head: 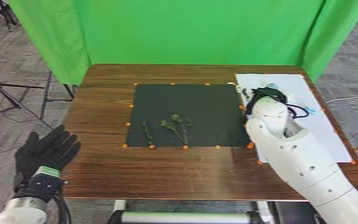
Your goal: Arrange flowers
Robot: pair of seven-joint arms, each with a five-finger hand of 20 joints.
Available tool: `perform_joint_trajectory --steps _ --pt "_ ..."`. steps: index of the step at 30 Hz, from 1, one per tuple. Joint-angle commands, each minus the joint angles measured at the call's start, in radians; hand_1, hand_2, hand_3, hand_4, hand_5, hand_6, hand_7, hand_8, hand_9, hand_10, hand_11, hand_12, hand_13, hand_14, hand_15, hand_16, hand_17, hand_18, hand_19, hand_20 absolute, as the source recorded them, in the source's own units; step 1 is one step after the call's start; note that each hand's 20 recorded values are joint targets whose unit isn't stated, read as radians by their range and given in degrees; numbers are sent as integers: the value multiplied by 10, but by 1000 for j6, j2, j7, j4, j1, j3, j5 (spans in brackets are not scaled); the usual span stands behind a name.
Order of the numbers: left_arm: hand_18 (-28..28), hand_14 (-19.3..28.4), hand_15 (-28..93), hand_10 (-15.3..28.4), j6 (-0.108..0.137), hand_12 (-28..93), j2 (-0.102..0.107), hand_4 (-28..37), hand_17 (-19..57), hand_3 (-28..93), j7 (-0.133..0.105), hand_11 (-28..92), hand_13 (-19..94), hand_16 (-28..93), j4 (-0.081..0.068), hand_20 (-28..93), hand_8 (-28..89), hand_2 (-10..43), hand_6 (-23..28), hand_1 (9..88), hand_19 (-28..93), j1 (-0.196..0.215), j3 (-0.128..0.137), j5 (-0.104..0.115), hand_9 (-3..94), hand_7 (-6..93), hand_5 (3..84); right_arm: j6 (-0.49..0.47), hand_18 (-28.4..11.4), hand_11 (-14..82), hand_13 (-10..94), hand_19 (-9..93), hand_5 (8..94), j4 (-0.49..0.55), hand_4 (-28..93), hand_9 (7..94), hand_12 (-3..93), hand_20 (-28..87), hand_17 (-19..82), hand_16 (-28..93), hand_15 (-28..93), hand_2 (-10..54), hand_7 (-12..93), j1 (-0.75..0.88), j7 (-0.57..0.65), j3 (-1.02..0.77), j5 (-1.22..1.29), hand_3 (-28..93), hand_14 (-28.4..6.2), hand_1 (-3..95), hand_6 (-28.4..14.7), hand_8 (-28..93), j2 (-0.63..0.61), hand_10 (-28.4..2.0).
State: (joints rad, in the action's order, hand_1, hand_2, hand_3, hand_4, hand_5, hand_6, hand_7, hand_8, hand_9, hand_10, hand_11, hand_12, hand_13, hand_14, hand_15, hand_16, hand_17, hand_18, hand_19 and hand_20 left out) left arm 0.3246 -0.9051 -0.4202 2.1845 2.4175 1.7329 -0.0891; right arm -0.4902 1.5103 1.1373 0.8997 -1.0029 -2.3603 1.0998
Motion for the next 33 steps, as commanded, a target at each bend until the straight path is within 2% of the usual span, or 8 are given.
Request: perform_joint_trajectory --steps 1,5,7,14,20,22,28,33 --pt "165 166 593 158 -8 147 -14 -283 -18 711 17 392 319 -81 6 140 -131 145 82 297 451 4 -2 -7 427 298 472 16 -251 181 736 932 697 -40 -277 727 188 409 456 277 541 -68 153 26 -16 31 -16 686 -111 434 -77 -84 12 -181" --pt "165 167 593 158 -11 147 -14 -283 -18 710 28 393 319 -81 0 140 -132 146 81 298 451 -6 -8 -11 427 298 472 48 -247 211 760 932 747 -46 -280 777 210 420 461 302 540 -55 186 32 -16 37 -27 652 -102 517 -60 78 17 -159" --pt "165 167 593 157 -17 147 -13 -283 -18 710 37 393 320 -82 -1 140 -132 146 81 298 451 -8 -9 -12 427 298 472 57 -243 211 773 932 769 -43 -280 807 270 425 466 313 547 -50 218 38 -22 41 -36 649 -96 552 -46 119 11 -145" --pt "164 167 593 158 -17 147 -16 -283 -18 710 41 392 319 -81 2 139 -133 147 81 298 452 2 -1 -14 427 298 472 112 -240 250 783 932 763 -2 -282 824 317 433 476 321 559 -35 296 78 -28 26 -43 692 -95 544 -20 214 -8 -140" --pt "165 166 593 158 -24 147 -21 -283 -18 710 34 392 319 -82 9 139 -133 147 81 298 452 18 6 -15 427 299 471 261 -240 291 783 932 746 87 -265 817 329 443 484 324 571 -30 340 133 -20 16 -124 723 -94 524 -21 243 -48 -141" --pt "165 166 592 158 -19 147 -20 -283 -18 710 24 393 319 -82 10 139 -133 147 81 298 452 19 5 -8 427 299 471 296 -241 297 785 932 743 130 -260 816 334 451 487 324 575 -28 351 152 -23 13 -156 730 -93 522 -22 243 -60 -143" --pt "165 166 593 158 -28 147 -19 -283 -18 710 28 393 319 -81 8 139 -133 147 82 298 452 14 7 -14 427 298 472 310 -245 300 784 932 738 276 -258 812 336 464 488 324 578 -26 369 214 -36 -11 -182 737 -95 526 -26 235 -95 -151" --pt "164 166 593 158 -19 146 -19 -283 -18 710 22 393 319 -82 12 139 -132 147 82 298 451 22 12 -9 427 297 472 273 -248 294 781 932 737 383 -257 810 333 463 482 323 576 -27 372 266 -49 -15 -188 736 -96 529 -32 232 -116 -154"
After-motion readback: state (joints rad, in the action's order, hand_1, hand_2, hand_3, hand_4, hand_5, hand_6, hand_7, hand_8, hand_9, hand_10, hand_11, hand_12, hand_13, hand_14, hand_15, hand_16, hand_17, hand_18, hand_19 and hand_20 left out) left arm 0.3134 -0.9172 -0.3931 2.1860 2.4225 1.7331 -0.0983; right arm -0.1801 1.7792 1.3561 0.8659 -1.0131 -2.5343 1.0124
